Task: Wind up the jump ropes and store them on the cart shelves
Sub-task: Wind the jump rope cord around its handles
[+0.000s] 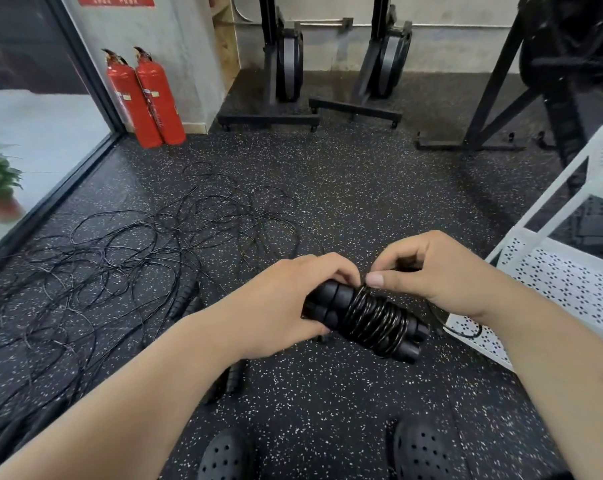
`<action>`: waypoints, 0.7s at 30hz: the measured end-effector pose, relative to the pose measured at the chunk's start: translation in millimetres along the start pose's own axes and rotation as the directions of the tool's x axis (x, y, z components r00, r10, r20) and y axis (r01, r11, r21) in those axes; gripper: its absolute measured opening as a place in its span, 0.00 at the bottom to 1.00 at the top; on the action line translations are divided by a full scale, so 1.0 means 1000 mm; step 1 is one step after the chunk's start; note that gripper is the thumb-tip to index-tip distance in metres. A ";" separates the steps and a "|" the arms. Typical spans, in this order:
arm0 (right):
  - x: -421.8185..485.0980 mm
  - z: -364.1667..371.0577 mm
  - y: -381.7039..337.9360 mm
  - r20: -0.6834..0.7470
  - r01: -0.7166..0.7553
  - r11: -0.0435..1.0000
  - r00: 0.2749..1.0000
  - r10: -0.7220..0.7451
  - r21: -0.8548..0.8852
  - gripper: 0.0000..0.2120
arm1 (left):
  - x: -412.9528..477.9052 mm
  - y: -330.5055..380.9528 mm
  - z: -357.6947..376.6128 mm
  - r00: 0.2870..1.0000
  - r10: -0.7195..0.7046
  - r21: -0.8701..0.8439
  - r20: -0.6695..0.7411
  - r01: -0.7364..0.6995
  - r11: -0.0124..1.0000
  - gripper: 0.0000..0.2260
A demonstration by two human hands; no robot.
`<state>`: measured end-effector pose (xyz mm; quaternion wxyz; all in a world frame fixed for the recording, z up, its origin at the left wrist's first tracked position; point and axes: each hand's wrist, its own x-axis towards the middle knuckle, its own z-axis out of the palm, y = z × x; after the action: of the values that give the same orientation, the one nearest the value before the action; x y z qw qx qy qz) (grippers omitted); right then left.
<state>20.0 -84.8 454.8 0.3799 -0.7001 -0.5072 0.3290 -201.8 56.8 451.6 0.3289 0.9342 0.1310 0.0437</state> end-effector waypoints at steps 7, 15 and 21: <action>-0.001 -0.002 -0.004 0.019 -0.083 0.983 0.997 0.081 0.165 0.13 | -0.004 -0.006 -0.003 0.999 -0.022 -0.342 -0.048 0.004 0.940 0.28; 0.006 0.059 0.004 -0.063 -0.181 0.981 0.982 0.177 -0.062 0.14 | 0.014 -0.029 0.016 0.929 -0.268 -0.456 -0.255 0.129 0.881 0.25; -0.008 0.085 -0.002 0.081 -0.056 0.831 0.989 0.121 -0.554 0.06 | 0.019 -0.046 0.011 0.833 -0.422 -0.233 -0.358 0.358 0.904 0.24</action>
<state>-55.1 -74.7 415.0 0.1180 -0.7826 -0.5681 0.2257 -191.3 89.9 414.4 0.3691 0.8298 0.3797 0.1760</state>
